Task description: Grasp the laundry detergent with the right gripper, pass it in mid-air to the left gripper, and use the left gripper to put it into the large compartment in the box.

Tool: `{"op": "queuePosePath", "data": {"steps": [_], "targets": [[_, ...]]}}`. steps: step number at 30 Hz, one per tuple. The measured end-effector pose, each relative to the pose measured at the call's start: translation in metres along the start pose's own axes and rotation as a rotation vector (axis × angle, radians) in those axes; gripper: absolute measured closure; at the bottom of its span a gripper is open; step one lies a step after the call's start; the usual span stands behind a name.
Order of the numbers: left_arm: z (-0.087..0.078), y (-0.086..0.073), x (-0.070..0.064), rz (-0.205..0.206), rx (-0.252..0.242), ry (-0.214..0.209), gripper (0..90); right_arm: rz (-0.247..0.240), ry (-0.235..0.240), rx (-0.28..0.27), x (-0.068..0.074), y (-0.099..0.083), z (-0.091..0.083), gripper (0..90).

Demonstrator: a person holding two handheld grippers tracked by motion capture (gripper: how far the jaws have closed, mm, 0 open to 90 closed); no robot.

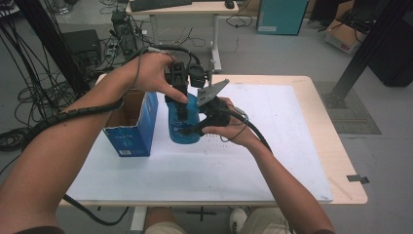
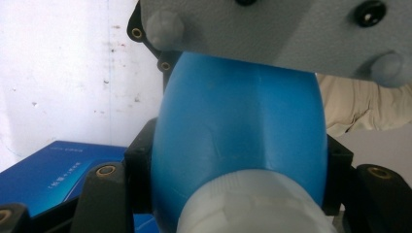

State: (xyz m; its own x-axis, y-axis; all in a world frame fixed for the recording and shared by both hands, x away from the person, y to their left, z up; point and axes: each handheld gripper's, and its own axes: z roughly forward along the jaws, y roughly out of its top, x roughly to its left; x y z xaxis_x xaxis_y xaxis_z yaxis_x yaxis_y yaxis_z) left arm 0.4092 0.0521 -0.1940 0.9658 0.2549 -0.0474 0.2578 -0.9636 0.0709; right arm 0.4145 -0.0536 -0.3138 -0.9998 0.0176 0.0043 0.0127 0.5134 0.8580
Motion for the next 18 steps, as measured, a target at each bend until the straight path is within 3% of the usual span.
{"op": "queuePosePath", "data": {"steps": [18], "targets": [[-0.0005, -0.0010, 0.0000, 0.001, 0.006, -0.007, 37.6, 0.002, 0.005, -0.001, 0.0003, 0.0003, 0.0012, 41.0]]}}
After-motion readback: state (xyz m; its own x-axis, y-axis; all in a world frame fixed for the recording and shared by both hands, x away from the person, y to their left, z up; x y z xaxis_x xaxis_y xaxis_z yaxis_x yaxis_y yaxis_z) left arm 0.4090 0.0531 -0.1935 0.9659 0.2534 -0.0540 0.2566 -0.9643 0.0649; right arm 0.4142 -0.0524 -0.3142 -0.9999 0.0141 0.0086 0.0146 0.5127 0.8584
